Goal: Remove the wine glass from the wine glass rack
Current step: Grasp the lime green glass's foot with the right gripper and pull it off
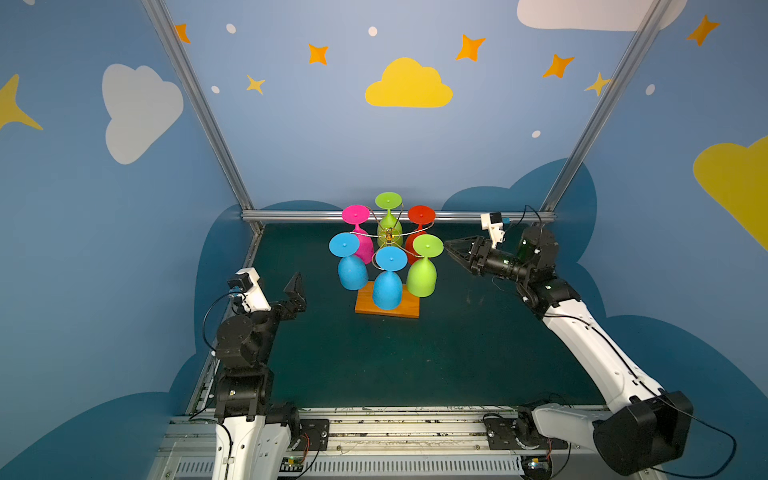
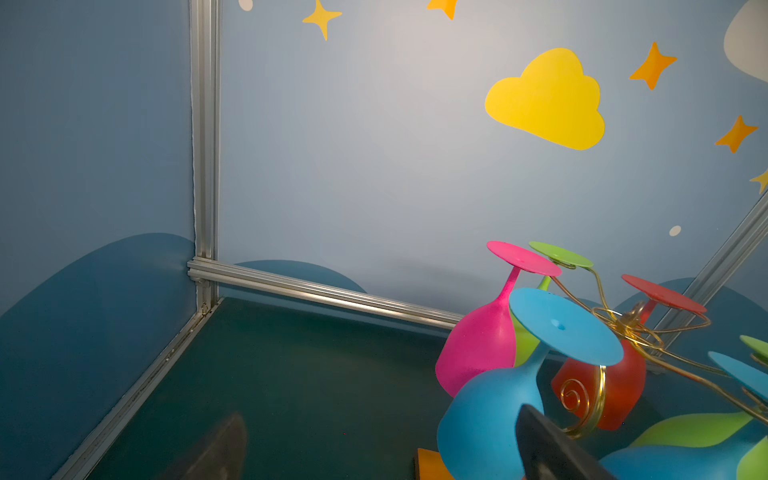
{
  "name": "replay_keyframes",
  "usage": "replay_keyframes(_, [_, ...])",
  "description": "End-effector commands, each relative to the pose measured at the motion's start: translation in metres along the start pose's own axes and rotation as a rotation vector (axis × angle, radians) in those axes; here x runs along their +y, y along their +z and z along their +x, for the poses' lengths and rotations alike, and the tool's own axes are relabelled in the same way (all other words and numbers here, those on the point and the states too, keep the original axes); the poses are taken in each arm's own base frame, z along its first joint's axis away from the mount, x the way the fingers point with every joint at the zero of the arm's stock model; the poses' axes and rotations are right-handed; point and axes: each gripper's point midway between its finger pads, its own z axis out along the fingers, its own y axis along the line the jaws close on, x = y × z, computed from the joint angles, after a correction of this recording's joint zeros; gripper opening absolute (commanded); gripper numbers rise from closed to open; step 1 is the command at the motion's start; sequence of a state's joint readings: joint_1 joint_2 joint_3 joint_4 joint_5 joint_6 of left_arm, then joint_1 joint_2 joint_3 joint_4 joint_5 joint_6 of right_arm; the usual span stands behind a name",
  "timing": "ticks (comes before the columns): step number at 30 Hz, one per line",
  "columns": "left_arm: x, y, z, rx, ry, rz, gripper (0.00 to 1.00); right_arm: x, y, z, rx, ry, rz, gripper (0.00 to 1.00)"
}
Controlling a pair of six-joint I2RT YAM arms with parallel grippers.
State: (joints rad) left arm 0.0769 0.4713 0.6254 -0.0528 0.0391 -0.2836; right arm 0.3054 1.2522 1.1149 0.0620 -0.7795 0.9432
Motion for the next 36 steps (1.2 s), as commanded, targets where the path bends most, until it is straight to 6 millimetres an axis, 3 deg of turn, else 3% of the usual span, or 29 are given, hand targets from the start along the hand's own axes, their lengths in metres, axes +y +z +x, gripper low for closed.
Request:
replay_keyframes(1, [-0.002,0.0,0.001,0.0,0.006,0.017,1.0,0.011,0.009,-0.007,0.011,0.006,-0.059,0.64])
replay_keyframes(9, [-0.002,0.0,0.002,0.001,0.003,0.019,1.0,0.014,0.026,-0.006,0.056,0.024,-0.1,0.51])
replay_keyframes(30, [-0.003,-0.001,0.001,-0.005,-0.008,0.022,1.0,0.027,0.025,-0.004,0.064,0.063,-0.138,0.03])
replay_keyframes(36, [-0.003,-0.001,0.002,-0.004,-0.011,0.024,1.0,0.033,0.024,-0.005,0.068,0.081,-0.155,0.0])
